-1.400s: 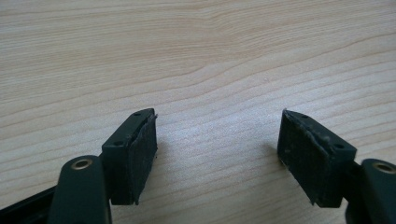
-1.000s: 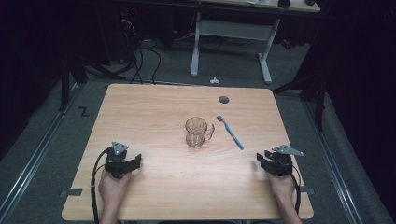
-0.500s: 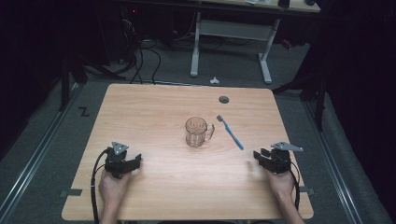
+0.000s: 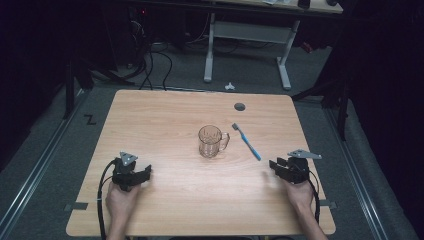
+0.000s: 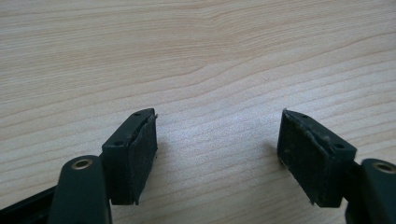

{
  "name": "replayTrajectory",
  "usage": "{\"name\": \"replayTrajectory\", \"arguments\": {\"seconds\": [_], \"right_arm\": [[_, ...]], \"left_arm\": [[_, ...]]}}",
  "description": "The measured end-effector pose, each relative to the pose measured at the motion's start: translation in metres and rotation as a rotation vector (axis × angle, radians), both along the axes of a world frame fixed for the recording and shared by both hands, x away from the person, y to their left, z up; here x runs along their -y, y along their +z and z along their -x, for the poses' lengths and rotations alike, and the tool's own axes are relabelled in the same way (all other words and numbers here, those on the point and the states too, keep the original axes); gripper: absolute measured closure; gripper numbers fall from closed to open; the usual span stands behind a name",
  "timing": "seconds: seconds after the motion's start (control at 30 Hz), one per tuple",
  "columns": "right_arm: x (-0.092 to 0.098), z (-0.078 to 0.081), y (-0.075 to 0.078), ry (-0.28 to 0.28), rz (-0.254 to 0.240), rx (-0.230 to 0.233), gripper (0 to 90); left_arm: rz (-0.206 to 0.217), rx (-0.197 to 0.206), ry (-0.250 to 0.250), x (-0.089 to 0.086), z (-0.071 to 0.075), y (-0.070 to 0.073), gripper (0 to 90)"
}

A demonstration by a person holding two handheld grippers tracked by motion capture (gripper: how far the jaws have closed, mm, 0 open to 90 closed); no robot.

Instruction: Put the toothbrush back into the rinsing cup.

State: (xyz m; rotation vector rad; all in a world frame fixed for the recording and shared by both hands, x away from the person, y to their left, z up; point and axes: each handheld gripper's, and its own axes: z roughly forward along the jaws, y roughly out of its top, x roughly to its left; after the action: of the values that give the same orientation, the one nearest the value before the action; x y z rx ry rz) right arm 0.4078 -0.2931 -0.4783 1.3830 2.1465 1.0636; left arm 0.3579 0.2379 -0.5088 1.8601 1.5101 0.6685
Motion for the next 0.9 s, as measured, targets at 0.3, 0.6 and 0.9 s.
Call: {"name": "replayTrajectory", "arguments": {"seconds": [0.3,0.6,0.9], "right_arm": [[-0.009,-0.007,0.008,0.026,0.016,0.003,59.6],[-0.017,-0.015,0.015,0.057,0.043,-0.010,60.4],[-0.019,-0.023,0.021,0.056,0.042,-0.014,59.9]], "left_arm": [[0.000,-0.001,0.000,0.000,0.000,0.000,29.1],[0.000,0.000,0.000,0.000,0.000,0.000,29.2],[0.001,0.000,0.000,0.000,0.000,0.000,29.2]]}}
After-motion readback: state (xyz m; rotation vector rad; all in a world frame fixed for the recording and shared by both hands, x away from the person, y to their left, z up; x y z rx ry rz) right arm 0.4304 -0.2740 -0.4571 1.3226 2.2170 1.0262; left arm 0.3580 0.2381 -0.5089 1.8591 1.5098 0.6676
